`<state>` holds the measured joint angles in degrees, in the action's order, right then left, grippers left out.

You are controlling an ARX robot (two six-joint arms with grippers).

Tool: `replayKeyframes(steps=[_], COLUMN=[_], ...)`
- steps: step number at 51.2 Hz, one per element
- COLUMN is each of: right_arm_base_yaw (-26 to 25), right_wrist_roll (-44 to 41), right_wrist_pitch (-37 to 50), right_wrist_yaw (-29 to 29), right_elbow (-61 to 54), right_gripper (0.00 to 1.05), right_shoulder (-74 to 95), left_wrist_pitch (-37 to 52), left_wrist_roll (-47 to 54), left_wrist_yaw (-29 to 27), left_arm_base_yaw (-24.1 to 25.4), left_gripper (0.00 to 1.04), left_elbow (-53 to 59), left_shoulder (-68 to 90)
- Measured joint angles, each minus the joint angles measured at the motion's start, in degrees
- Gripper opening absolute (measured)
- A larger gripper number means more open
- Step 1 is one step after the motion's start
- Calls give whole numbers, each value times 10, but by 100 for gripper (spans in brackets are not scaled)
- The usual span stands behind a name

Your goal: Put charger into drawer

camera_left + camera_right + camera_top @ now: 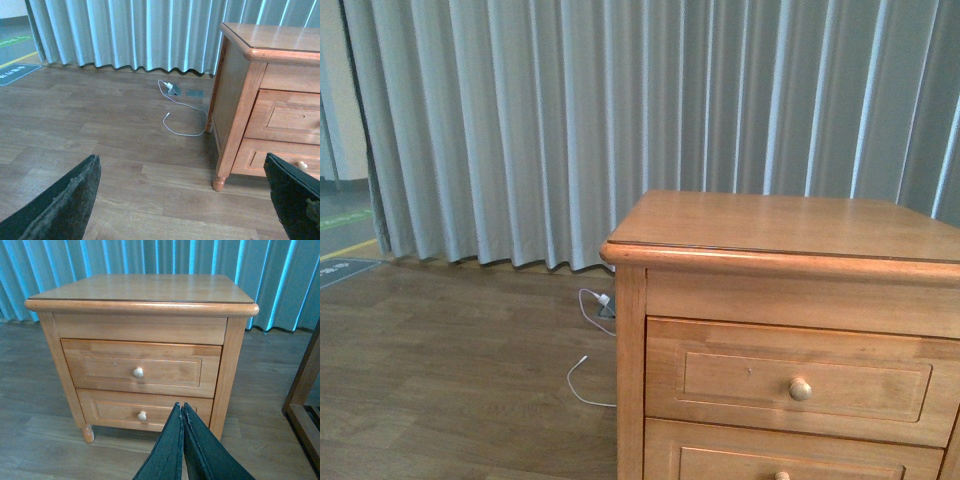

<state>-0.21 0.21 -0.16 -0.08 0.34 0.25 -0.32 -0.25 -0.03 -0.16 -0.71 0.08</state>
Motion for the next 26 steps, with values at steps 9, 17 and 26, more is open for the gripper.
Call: replayKeyframes(steps=[9,17,26], right_arm_base_yaw=[0,0,0], right_wrist_roll=[0,0,-1], right_wrist_pitch=[0,0,0], right_wrist_yaw=[0,0,0], right_elbow=[0,0,0], right_gripper=[2,2,18], right_shoulder=[0,0,0], left_wrist_pitch=[0,0,0], left_wrist_roll=[0,0,0], left_wrist_yaw=[0,0,0], left_arm_base_yaw=[0,0,0], left_gripper=[99,99,99], left_elbow=[0,0,0], left_shoulder=[0,0,0])
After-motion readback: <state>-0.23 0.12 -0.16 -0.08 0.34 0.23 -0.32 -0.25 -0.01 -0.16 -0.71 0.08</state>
